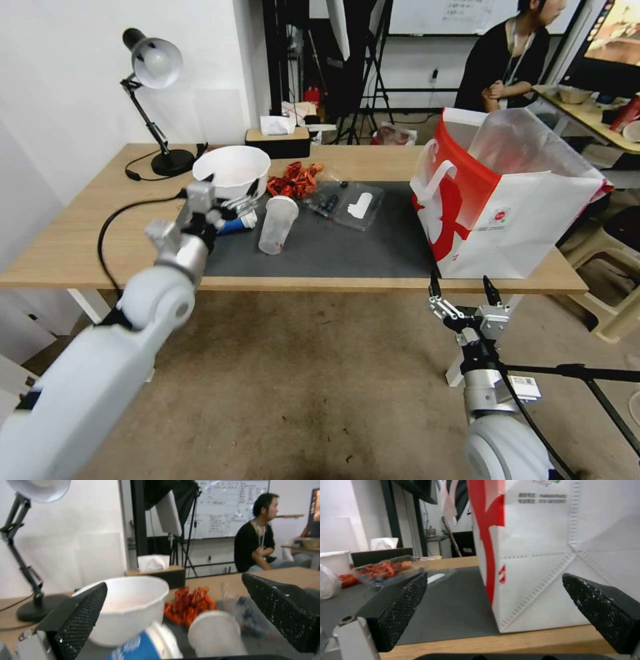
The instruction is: Pick up the trash from the table and place it into the takeout bag.
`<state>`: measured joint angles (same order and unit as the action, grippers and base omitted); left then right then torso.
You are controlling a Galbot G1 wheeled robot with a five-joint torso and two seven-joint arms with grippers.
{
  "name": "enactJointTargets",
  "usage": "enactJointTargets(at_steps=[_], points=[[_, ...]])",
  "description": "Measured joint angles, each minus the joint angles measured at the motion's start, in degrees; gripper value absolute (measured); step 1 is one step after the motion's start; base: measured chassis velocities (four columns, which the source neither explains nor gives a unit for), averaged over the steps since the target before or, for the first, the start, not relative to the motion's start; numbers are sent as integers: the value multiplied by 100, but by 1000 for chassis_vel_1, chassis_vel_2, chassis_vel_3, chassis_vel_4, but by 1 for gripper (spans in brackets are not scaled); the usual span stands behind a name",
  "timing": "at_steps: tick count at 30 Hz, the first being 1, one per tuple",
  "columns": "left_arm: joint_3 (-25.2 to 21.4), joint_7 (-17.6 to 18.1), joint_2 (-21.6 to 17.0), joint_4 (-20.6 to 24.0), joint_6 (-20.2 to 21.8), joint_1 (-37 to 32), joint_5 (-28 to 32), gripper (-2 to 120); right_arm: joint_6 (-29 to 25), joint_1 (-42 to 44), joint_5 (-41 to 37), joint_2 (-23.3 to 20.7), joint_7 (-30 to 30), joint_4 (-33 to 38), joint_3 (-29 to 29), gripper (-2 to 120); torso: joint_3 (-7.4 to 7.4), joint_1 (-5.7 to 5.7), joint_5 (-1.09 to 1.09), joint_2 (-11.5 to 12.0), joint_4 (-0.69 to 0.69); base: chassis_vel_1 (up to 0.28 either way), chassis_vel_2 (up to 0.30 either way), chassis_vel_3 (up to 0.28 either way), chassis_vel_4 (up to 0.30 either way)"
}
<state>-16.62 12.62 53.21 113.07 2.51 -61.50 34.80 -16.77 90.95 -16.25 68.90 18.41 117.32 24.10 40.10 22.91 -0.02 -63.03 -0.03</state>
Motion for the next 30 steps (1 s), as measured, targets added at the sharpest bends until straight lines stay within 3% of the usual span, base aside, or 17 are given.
enactJointTargets(at_steps=[11, 20, 30], points=[[-583, 44, 518, 255, -264, -1266, -466, 100, -11, -8, 23, 27, 7, 2, 25, 100, 0, 0, 3, 0, 2, 0, 0, 0, 0], [-673, 33, 826, 237, -572, -1686, -876, 100, -20, -12, 29, 26, 8, -8, 23, 100, 0, 0, 2, 1, 2, 0, 0, 0, 0], [-672, -7, 886, 164, -757, -1795, -1051, 100, -25, 8, 29, 22, 9, -5, 25, 100, 0, 0, 2, 1, 3, 0, 0, 0, 0]])
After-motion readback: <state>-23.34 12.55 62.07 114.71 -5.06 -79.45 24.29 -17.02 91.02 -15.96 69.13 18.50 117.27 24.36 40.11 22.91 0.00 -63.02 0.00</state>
